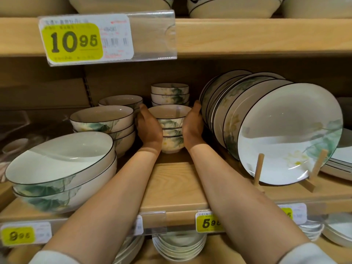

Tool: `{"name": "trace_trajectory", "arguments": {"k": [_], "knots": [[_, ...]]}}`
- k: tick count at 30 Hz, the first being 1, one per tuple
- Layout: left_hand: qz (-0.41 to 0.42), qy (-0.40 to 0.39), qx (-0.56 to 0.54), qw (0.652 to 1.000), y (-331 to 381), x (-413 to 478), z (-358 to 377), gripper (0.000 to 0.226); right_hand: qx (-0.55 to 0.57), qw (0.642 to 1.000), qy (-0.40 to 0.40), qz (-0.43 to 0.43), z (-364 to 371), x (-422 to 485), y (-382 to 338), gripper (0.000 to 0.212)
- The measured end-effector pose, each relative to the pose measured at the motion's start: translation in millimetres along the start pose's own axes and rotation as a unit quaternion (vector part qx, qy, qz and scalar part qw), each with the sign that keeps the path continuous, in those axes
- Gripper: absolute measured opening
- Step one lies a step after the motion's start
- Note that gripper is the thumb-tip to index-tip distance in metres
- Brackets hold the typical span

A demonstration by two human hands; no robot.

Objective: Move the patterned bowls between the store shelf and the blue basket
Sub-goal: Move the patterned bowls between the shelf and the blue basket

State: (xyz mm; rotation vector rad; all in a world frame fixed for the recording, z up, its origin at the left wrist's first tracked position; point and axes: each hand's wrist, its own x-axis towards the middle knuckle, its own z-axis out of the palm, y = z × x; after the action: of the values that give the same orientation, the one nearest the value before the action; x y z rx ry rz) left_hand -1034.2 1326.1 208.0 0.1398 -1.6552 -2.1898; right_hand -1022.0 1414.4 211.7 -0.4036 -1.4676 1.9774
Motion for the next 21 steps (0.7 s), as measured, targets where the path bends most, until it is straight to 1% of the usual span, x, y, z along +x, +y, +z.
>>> {"name": "trace_trajectory", "arguments": {"k": [4,7,10,12,14,16,18,21], "knots": [[0.002,0.016,0.008,1.000,0.4,-3.9,-0.2,0.065,-0.008,1.000,0.004,-0.009,1.5,-0.1,2.5,0.058],[-0.001,0.009,-0.011,1.000,2.1,-7.3,-0.8,0.067,-0.013,1.000,0.011,-0.021,2.4,-3.3,2.2,0.057],[0.007,0.012,-0.011,1.000,5.1,-11.3,-1.6,0.070,-0.034,0.999,-0.001,-0.017,2.1,-2.0,3.2,0.057],[0.012,0.017,-0.011,1.000,6.9,-13.7,-1.7,0.068,-0.071,0.997,-0.003,-0.042,0.3,-2.7,2.5,0.052],[0.011,0.023,-0.016,1.000,8.3,-15.0,-2.1,0.066,-0.082,0.994,0.001,-0.073,-0.6,-4.9,3.5,0.047],[0.012,0.024,-0.020,0.999,9.3,-15.5,-2.2,0.064,-0.072,0.995,-0.008,-0.073,-0.2,-6.0,3.3,0.050],[0.011,0.022,-0.020,0.999,9.7,-15.2,-2.1,0.065,-0.031,0.999,-0.003,-0.037,1.3,-6.6,2.2,0.059],[0.008,0.023,-0.011,1.000,9.1,-15.7,-2.8,0.065,0.002,1.000,-0.011,-0.027,1.7,-10.1,-0.1,0.059]]}}
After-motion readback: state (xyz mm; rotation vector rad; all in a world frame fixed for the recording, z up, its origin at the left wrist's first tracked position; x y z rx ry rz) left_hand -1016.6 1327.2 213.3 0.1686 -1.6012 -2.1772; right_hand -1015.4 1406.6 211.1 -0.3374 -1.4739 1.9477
